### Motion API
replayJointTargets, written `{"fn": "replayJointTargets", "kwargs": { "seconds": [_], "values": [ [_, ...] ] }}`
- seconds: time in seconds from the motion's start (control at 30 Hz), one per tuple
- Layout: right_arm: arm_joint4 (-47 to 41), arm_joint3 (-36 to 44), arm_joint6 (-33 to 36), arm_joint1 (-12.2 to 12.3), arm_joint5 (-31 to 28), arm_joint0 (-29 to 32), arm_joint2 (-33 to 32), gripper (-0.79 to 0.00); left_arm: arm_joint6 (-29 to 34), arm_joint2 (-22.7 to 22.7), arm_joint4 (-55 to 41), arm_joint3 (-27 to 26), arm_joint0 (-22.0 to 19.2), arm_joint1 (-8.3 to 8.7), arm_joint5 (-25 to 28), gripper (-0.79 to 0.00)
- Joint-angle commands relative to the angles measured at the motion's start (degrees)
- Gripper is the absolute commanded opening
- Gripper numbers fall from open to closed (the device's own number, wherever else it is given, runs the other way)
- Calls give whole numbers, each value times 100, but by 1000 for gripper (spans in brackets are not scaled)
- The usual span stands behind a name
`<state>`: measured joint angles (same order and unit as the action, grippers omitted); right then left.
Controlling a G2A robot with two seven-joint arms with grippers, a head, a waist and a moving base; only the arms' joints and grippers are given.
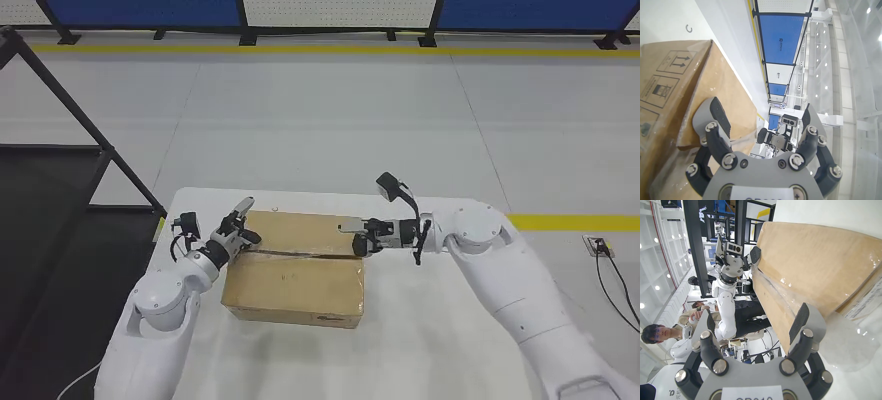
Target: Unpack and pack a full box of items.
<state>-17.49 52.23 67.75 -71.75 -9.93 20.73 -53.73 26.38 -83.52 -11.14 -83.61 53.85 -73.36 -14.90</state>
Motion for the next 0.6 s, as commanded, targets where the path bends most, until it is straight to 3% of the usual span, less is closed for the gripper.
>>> {"fn": "replayJointTargets", "kwargs": {
  "seconds": [0.0,0.13,0.27,0.57],
  "values": [
    [-16,116,-367,11,-280,57,-113,0,15,-2,-21,3,5,7,10,0],
    [452,379,-1138,7,-427,154,-91,0,38,-20,-61,8,22,20,25,0],
    [754,255,-1399,-43,-145,54,53,0,68,-38,-92,13,46,35,44,0],
    [946,-331,-941,-201,45,-339,408,0,110,-55,-174,-7,60,63,81,0]
  ]
}}
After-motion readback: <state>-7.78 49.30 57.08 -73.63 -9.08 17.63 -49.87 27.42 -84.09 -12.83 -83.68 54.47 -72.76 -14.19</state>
